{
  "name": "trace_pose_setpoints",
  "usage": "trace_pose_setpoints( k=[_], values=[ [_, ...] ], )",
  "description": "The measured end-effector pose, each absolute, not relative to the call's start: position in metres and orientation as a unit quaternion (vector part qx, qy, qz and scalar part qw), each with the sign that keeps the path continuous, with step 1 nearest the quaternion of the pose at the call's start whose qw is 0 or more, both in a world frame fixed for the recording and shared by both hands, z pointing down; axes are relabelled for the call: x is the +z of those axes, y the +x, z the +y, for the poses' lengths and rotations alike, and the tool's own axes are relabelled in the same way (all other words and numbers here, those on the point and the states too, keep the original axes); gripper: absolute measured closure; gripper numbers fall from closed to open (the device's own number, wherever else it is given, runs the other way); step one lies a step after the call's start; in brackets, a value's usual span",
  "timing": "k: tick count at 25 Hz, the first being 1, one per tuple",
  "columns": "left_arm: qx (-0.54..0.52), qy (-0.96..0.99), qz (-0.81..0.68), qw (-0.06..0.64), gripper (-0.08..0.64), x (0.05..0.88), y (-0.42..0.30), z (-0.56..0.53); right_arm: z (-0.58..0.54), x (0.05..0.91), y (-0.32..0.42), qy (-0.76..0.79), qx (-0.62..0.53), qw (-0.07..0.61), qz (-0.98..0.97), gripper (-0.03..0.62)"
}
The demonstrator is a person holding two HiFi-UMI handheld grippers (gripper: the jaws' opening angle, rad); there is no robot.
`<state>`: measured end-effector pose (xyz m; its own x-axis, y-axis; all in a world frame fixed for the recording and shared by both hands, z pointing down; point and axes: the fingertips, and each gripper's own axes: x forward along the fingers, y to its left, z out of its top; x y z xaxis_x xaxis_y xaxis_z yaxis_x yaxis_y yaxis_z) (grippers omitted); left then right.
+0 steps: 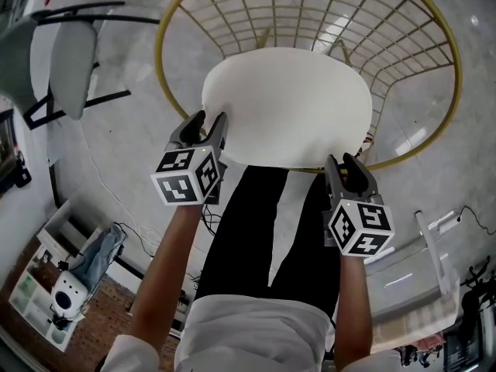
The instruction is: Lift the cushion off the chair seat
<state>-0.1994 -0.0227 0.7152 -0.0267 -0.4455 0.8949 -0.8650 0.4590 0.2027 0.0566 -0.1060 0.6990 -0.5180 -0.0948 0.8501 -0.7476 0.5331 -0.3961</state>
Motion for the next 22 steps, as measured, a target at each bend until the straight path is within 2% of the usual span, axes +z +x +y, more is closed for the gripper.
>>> trace_pose_setpoints(
  k=[2,5,11,18,22],
  values=[
    [0.204,0.475,-0.688,0.510,0.363,0.720,-0.200,-0.025,-0.110,0.704,0.059,0.280,0.401,0.409,-0.770,0.419],
    [0.189,0.462,-0.693,0.520,0.314,0.727,-0.198,-0.026,-0.113,0.713,0.065,0.291,0.400,0.414,-0.764,0.403],
    [0.206,0.447,-0.701,0.516,0.241,0.736,-0.200,-0.024,-0.112,0.726,0.072,0.300,0.393,0.433,-0.754,0.320],
    [0.226,0.437,-0.691,0.529,0.216,0.746,-0.203,-0.021,-0.121,0.740,0.085,0.333,0.398,0.438,-0.734,0.254],
    [0.235,0.434,-0.686,0.535,0.204,0.752,-0.204,-0.022,-0.125,0.751,0.091,0.346,0.415,0.434,-0.721,0.236]
  ],
)
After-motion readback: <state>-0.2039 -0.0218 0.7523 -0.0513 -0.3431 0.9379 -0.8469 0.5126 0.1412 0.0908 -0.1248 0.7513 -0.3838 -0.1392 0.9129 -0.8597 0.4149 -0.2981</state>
